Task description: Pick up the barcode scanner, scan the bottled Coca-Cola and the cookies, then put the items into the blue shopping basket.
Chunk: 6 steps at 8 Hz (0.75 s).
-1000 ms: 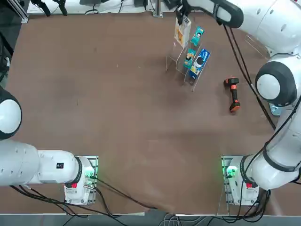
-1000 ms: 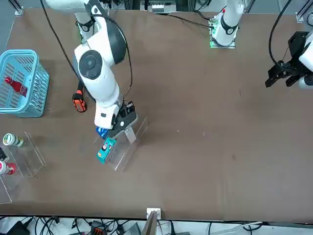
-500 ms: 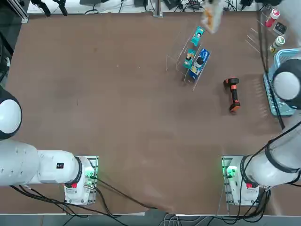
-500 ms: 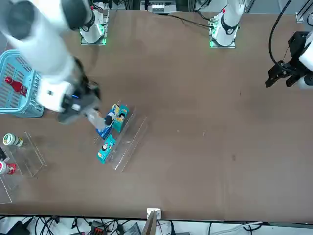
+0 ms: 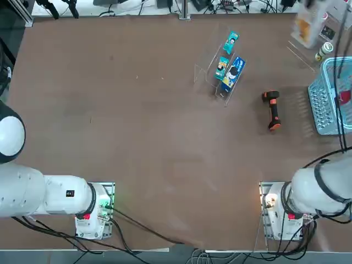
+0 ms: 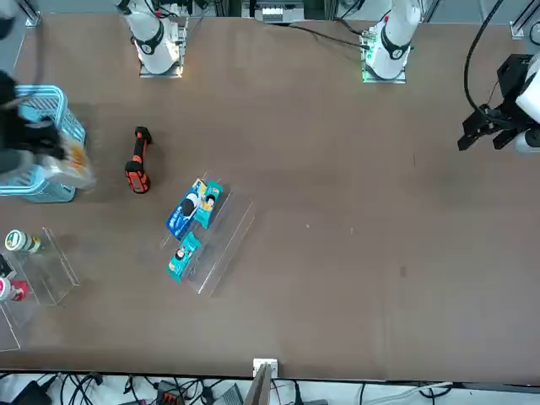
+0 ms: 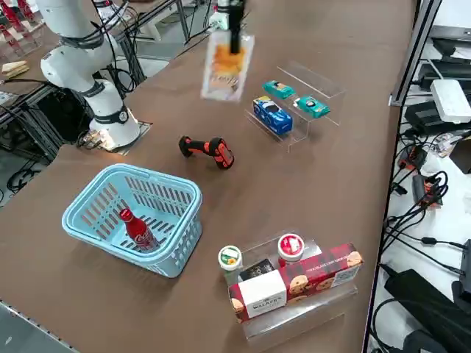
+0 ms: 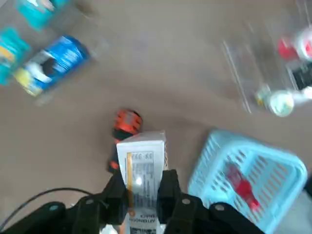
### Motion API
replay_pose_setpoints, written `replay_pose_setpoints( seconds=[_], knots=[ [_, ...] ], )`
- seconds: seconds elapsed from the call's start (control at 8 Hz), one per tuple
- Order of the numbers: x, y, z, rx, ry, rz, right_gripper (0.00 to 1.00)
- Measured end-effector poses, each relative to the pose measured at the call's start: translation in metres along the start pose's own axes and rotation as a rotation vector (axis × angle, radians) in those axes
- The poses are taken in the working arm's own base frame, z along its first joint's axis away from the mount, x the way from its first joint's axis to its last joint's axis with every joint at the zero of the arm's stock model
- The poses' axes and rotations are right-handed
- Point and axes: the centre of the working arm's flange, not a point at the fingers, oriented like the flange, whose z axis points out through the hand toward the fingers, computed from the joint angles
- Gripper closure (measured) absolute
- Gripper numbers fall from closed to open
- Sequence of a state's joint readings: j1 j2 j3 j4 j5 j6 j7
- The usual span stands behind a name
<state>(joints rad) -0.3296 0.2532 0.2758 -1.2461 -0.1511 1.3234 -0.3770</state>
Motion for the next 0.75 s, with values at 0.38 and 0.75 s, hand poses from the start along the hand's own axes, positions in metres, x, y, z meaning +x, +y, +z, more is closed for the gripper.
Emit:
replay_pose_setpoints(
  seconds=[0.38, 0.75],
  knots=[
    [-0.103, 0.146, 0.07, 0.01, 0.033, 0.057, 0.69],
    [-0.165, 0.173, 0.143, 0.034, 0.113, 0.093, 0.69]
  ],
)
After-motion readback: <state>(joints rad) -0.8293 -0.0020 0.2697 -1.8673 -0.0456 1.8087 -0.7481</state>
